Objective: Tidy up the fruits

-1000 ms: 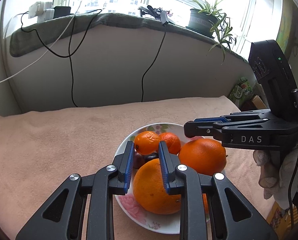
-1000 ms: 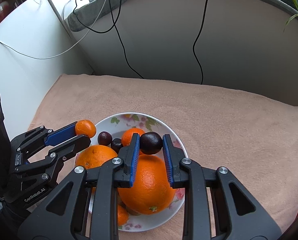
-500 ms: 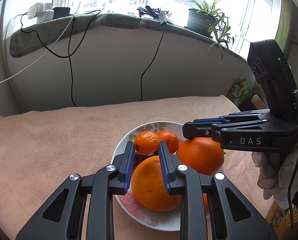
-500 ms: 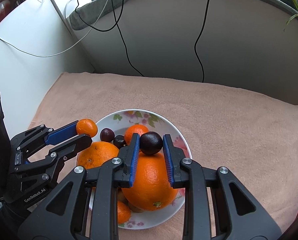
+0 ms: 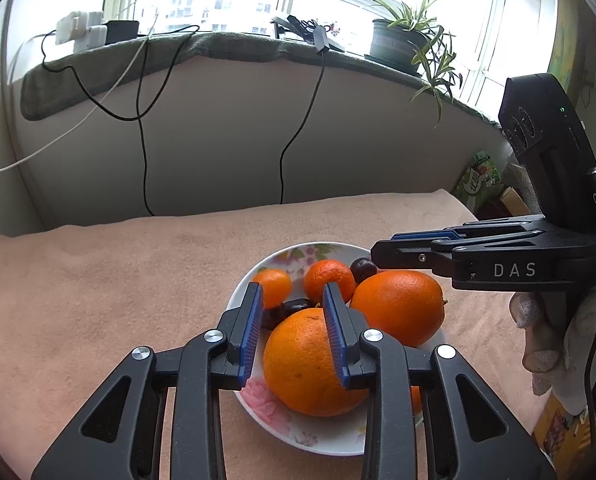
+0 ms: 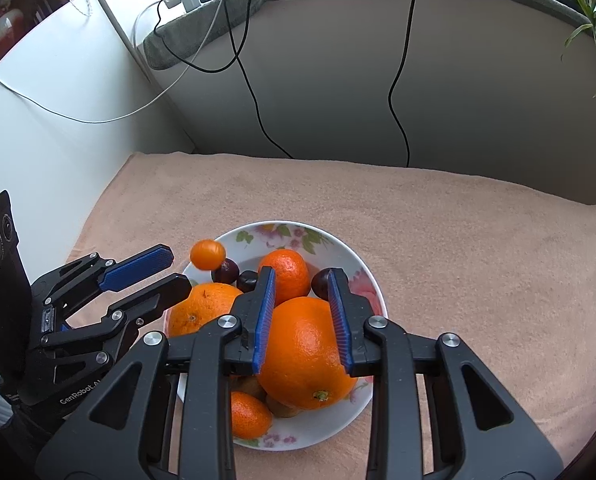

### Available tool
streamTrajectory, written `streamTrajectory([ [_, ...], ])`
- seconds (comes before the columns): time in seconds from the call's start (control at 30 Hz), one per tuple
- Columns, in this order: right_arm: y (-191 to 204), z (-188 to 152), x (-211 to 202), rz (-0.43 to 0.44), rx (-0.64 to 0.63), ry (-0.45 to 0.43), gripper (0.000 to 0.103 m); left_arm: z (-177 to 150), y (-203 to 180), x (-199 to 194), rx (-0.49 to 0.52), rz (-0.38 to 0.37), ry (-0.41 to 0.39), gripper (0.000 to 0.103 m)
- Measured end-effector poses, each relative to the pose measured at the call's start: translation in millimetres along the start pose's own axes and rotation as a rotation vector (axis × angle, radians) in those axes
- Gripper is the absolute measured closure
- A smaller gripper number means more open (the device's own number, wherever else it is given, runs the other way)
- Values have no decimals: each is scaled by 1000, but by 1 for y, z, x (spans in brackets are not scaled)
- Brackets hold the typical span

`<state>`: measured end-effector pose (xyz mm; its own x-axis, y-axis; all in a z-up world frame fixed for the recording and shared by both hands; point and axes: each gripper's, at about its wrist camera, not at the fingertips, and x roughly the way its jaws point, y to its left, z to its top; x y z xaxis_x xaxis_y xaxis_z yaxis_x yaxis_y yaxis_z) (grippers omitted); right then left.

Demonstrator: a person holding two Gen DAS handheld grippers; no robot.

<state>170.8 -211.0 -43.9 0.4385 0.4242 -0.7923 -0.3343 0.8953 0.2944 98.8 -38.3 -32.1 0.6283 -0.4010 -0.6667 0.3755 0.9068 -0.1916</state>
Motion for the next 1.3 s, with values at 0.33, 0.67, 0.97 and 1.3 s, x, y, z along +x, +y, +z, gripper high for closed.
streamTrajectory([
  [0.33, 0, -4, -10, -14, -2, -46, 48, -1, 0, -1, 12, 4, 0, 62],
  [0.67, 4, -10, -13, -34, -9, -78, 36, -8, 3, -13, -5, 49, -13, 32],
  [0.97, 20, -24, -21, -95, -39, -133, 28, -18, 13, -28, -33, 101, -19, 27],
  [1.3, 53, -46, -48, -269, -91, -287, 15, -30, 19, -47, -48, 153, -46, 27],
])
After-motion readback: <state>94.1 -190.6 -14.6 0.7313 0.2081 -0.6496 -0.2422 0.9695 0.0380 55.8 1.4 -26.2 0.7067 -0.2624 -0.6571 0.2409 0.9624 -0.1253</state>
